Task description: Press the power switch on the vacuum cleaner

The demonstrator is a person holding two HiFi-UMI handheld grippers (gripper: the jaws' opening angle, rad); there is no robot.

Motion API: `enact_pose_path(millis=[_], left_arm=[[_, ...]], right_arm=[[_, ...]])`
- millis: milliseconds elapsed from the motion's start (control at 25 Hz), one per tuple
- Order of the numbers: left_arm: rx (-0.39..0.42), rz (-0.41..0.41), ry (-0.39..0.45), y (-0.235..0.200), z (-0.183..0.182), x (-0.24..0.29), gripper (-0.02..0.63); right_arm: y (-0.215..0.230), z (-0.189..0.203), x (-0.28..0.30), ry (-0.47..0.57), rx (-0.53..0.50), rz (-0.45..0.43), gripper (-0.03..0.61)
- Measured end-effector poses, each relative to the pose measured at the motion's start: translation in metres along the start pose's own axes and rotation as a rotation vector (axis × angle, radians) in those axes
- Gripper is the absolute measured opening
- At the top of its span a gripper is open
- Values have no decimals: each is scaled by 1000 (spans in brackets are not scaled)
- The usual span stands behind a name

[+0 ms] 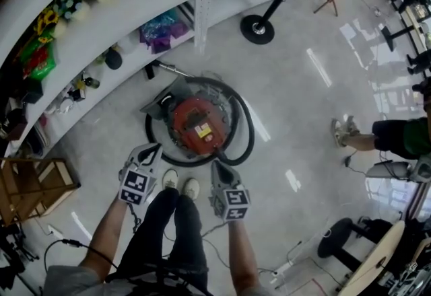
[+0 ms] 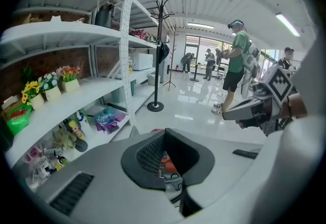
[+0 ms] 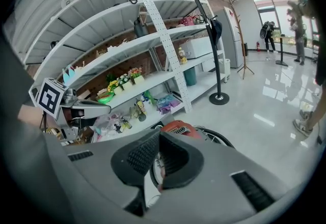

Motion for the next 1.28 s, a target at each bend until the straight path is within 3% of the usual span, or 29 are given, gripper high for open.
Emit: enact_pose_path(millis=[760,1280], left_arm=[[-8,16,-47,-13,86,67,6],[-20,17,-40,-20,98,80,6]], right_arm=[[32,75,93,-61,-8,-18,8],[55,95,144,-81,-20,-3,8]])
Point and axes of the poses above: the fingertips, and each gripper's own axes: x forward along the fingers, y to its right, z out of its underside, the point moved 2 cm from there along -x, backward along the fingers, and after that the axes turned 3 degrees about z, right-handed, at the moved point
